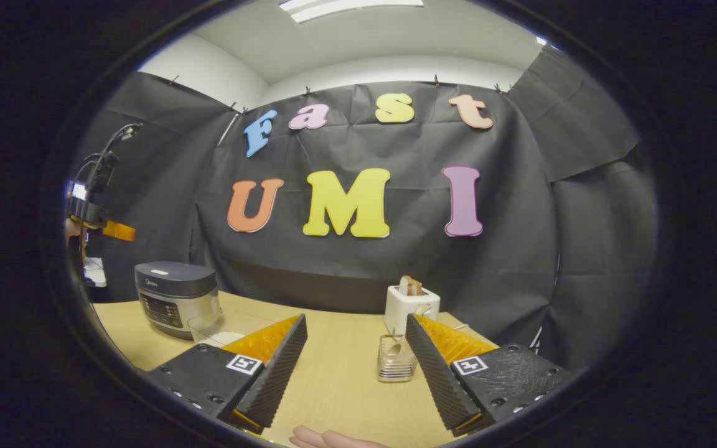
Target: Close the left gripper, press the button to open the rice cooker; take a wooden spoon from the chopstick holder with the right hand, scoop a spoonful of rice and pour it into the rice cooker, then put the wooden spoon back into the chopstick holder.
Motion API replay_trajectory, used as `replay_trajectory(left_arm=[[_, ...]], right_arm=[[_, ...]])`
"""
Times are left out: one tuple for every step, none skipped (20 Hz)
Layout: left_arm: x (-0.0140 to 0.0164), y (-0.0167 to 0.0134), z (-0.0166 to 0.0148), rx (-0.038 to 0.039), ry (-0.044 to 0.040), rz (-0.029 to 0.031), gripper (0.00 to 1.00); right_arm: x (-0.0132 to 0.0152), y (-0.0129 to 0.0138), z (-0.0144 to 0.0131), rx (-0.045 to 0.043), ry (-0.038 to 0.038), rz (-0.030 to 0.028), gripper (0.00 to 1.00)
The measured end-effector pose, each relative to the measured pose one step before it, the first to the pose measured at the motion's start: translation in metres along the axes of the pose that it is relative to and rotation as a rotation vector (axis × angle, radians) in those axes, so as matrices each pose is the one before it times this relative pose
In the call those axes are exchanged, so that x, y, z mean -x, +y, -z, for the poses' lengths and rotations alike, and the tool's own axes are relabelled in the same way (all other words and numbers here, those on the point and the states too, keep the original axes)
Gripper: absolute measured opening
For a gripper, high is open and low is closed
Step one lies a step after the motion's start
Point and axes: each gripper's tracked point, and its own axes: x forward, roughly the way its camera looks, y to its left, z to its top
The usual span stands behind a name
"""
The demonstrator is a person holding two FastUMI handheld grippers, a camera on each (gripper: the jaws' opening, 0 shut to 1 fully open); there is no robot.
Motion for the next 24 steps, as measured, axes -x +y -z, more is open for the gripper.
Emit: replay_trajectory(left_arm=[[-0.01163, -0.00126, 0.00236, 0.00649, 0.02642, 0.01241, 0.04], [-0.01039, -0.0037, 0.00586, 0.00212, 0.03843, 0.01608, 0.03], [-0.00938, -0.004, 0.00613, 0.0036, 0.03797, 0.01841, 0.03], [-0.00958, -0.00342, 0.00818, 0.00384, 0.04961, 0.0118, 0.03], [-0.01168, -0.00129, 0.0058, 0.00421, 0.04065, 0.00701, 0.03], [-0.01034, -0.0015, 0.00636, 0.00824, 0.03743, 0.00858, 0.03], [-0.00781, -0.00023, 0.00706, 0.00604, 0.0356, 0.00325, 0.02], [-0.00583, 0.00129, 0.00444, 0.00146, 0.02586, -0.00558, 0.03], [-0.00387, 0.00256, 0.00281, 0.00032, 0.01461, -0.00667, 0.03], [-0.00485, 0.00217, 0.00319, 0.00099, 0.01972, -0.00841, 0.03], [-0.00339, 0.00206, -0.00603, -0.00317, -0.02598, -0.00026, 0.03], [-0.00074, 0.00238, 0.00354, 0.00411, 0.01255, -0.0138, 0.03], [0.00108, -0.00104, -0.00091, 0.00136, -0.00781, 0.00073, 0.03], [-0.00075, -0.00036, 0.00244, -0.0089, 0.01548, 0.00224, 0.03], [0.00019, -0.00064, 0.00019, -0.01592, 0.00582, 0.00572, 0.03], [-0.00038, -0.00006, 0.00124, -0.00485, 0.0041, 0.00756, 0.03], [-0.00039, 0.00042, 0.00132, 0.01306, -0.00304, 0.00526, 0.03], [0.00037, -0.00063, 0.00011, 0.0167, -0.00095, 0.00524, 0.03], [-0.00058, 0.00037, -0.0007, 0.0191, -0.00588, 0.00048, 0.03], [0.00056, 0.00018, 0.00263, 0.01594, 0.00021, -0.0039, 0.03], [-0.00056, 0.00068, -0.0014, -0.00205, -0.00006, -0.00485, 0.03], [-0.00012, 0.00092, 0.00076, -0.00739, 0.00103, -0.0065, 0.03], [0.00029, 0.0003, -0.00005, -0.01586, 0.00113, -0.00838, 0.03], [-0.00076, 0.00177, 0.00523, -0.01681, 0.02428, -0.00619, 0.03]], right_arm=[[0.0009, -0.00238, -0.00219, 0.01436, -0.01028, 0.00928, 0.96], [0.00109, -0.00186, -0.00086, 0.00972, -0.00747, 0.00603, 0.96], [0.00083, -0.00125, -0.00145, 0.00445, -0.00414, 0.00163, 0.95], [0.00071, 0.00048, -0.00057, -0.00062, -0.00179, -0.00291, 0.97], [0.00085, -0.00053, 0.00014, -0.00175, 0.00496, -0.0007, 0.95], [0.00022, -0.00229, 0.00035, -0.00085, 0.00569, 0.00419, 0.95], [0.00096, -0.00112, -0.00176, -0.00046, -0.00182, -0.00065, 0.95], [0.00057, -0.00021, -0.00129, -0.00042, -0.00355, -0.00213, 0.95], [0.00028, -0.00095, -0.00138, 0.00004, -0.0028, -0.00048, 0.95], [-0.00028, -0.00161, 0.00037, 0.00053, -0.00113, 0.00158, 0.95], [-0.00029, -0.0016, 0.00016, 0.00103, -0.00012, 0.00216, 0.97], [-0.0008, -0.00156, 0.00155, 0.00001, 0.00409, 0.00248, 0.95], [-0.00043, -0.00119, 0.00181, -0.0021, 0.00771, 0.0013, 0.95], [-0.00079, -0.00084, 0.00143, -0.0054, 0.00661, 0.00158, 0.97], [-0.00061, -0.00104, -0.00026, -0.0083, 0.00462, 0.00157, 0.95], [-0.00017, -0.0002, 0.0002, -0.00795, 0.00355, -0.00015, 0.95], [0.00004, 0.00033, -0.00079, -0.00553, 0.002, -0.00008, 0.95], [0.00122, -0.00025, 0.0003, -0.00443, 0.00149, -0.0011, 0.97], [0.0018, 0.00131, -0.00152, -0.00143, -0.00189, -0.00295, 0.97], [0.0016, 0.00088, -0.00166, 0.00013, -0.00538, -0.00256, 0.97], [0.00137, 0.00017, -0.00281, 0.00309, -0.00643, -0.0001, 0.97], [0.00164, -0.00025, -0.00094, 0.00439, -0.00627, 0.00169, 0.97], [0.00051, -0.00014, -0.0017, 0.00295, -0.00576, 0.00101, 0.97], [0.00099, 0.00051, -0.00023, 0.00111, -0.00201, -0.00016, 0.95]])
